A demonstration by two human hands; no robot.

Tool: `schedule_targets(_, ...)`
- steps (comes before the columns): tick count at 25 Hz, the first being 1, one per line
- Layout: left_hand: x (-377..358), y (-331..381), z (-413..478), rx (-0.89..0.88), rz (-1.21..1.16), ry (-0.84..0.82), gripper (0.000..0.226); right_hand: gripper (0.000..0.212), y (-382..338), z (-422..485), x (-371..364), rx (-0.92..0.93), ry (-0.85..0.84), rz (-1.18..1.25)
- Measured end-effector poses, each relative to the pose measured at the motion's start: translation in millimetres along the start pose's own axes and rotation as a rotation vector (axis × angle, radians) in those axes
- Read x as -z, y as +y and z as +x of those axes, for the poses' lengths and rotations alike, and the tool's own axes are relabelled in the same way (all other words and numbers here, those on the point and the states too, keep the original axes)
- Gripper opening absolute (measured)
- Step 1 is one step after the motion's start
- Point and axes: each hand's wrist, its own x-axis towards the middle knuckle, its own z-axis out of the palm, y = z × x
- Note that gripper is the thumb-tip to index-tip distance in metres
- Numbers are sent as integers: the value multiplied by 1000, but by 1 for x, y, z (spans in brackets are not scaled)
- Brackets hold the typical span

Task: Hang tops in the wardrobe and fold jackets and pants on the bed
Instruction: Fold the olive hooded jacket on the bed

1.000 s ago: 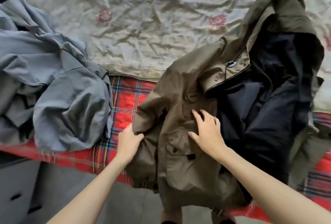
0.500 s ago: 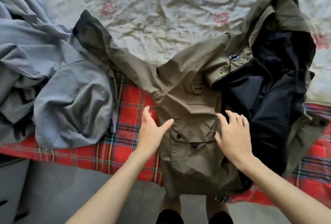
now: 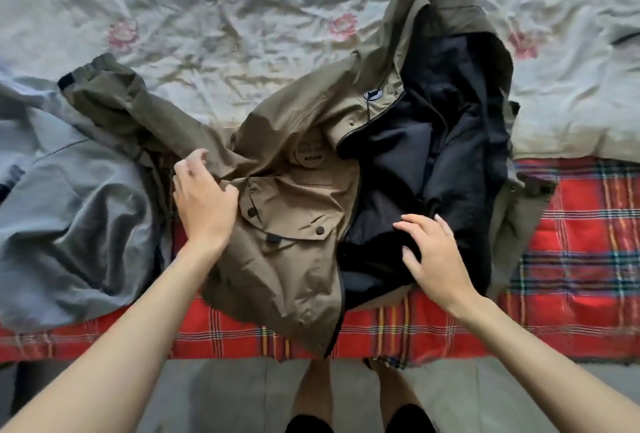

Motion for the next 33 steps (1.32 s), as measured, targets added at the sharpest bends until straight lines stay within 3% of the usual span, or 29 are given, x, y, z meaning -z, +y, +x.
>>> schedule_targets(2, -20, 28, -30, -197, -63, -152, 42, 36, 20, -7, 29, -18, 83, 136)
schedule_targets(4, -47, 56, -70, -295, -147, -408, 30, 32, 57, -11, 68, -151, 167, 183)
schedule_targets(6, -70, 86, -100, -246, -246, -604, 21, 33, 114, 0, 99, -381, 149, 147)
schedule_targets(8, -90, 119, -115, -166, -379, -702, 18, 52, 174, 22, 118, -562, 39, 91)
schedule_targets(10, -112, 156, -123, -101, -467, -743, 15, 72, 214, 47, 115, -622, -69, 99)
schedule_targets(12, -137, 203, -134, -36, -476, -845, 15, 67, 228, 66, 100, -635, -121, 126)
schedule_targets(14, -154, 237, -143, -42, -326, -892, 33, 51, 204, 70, 83, -592, -72, 237)
schedule_targets(16, -180, 277, -153, -92, 52, -770, 73, 49, 175, 52, 86, -536, -17, 455)
schedule_targets(18, -208, 315, -159, -52, 272, -651, 100, 47, 158, 15, 99, -434, -42, 703)
schedule_targets(20, -231, 338, -158, -37, 393, -564, 101, 52, 152, -26, 109, -362, -198, 831)
schedule_targets(22, -237, 336, -144, -112, 473, -495, 68, 57, 157, -60, 113, -355, -449, 851)
schedule_targets(23, -234, 328, -132, -140, 387, -436, 47, 55, 168, -66, 114, -377, -557, 762)
schedule_targets(25, -219, 294, -107, -58, -59, -372, 19, 40, 198, -57, 110, -393, -618, 352)
schedule_targets(27, -179, 262, -87, 208, -549, -276, 21, 32, 212, -27, 114, -397, -433, 168)
schedule_targets(28, -157, 244, -80, 339, -737, -208, 21, 31, 212, -6, 118, -396, -316, 250)
schedule_targets(30, -118, 217, -71, 500, -827, -107, 23, 40, 199, 39, 122, -424, -177, 553)
schedule_targets(33, -76, 202, -68, 532, -762, 76, 26, 89, 155, 93, 101, -631, -227, 986)
